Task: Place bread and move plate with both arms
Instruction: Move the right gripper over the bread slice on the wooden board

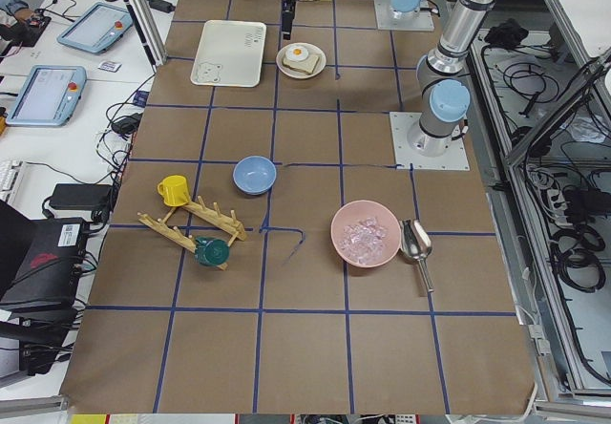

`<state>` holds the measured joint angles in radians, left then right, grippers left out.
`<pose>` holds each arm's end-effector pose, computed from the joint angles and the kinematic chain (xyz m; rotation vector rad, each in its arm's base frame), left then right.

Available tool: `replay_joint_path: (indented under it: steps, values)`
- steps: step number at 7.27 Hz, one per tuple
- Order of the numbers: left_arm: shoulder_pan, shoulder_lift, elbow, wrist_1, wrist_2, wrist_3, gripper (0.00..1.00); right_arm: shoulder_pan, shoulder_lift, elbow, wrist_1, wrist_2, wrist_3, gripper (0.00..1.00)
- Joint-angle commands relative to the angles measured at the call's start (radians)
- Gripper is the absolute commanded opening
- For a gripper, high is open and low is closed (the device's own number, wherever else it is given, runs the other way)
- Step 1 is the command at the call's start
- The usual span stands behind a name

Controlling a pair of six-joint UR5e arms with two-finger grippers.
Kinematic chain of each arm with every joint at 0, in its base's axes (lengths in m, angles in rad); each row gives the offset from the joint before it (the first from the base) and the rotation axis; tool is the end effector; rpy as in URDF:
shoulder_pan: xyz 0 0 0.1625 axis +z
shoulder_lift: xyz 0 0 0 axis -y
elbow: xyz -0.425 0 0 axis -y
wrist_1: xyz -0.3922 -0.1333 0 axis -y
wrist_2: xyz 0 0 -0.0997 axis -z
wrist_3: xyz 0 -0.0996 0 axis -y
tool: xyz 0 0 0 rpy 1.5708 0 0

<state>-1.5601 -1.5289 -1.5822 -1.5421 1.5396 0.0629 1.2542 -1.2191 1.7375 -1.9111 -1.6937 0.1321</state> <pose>-0.1313 -0.4811 0.5056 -0.0826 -3.1101 0.0938 -0.0617 -0.5772 0.2522 -0.6562 -2.9505 -0.2858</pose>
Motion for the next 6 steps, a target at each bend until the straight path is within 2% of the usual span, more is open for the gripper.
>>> replay_joint_path:
  steps: [1,2,4,6]
  values:
    - [0.0,0.013,-0.021,-0.003,0.001,0.002,1.0,-0.019,0.071,0.001,-0.057,-0.027,0.0,0.73]
    - [0.002,0.018,-0.033,0.0,-0.001,0.002,1.0,-0.019,0.084,0.001,-0.057,-0.061,0.001,0.68]
    - [0.002,0.016,-0.035,0.004,-0.006,0.002,1.0,-0.021,0.099,0.001,-0.055,-0.067,0.001,0.67]
    - [0.002,0.016,-0.035,0.01,-0.007,0.002,1.0,-0.03,0.099,0.002,-0.054,-0.069,0.006,0.63]
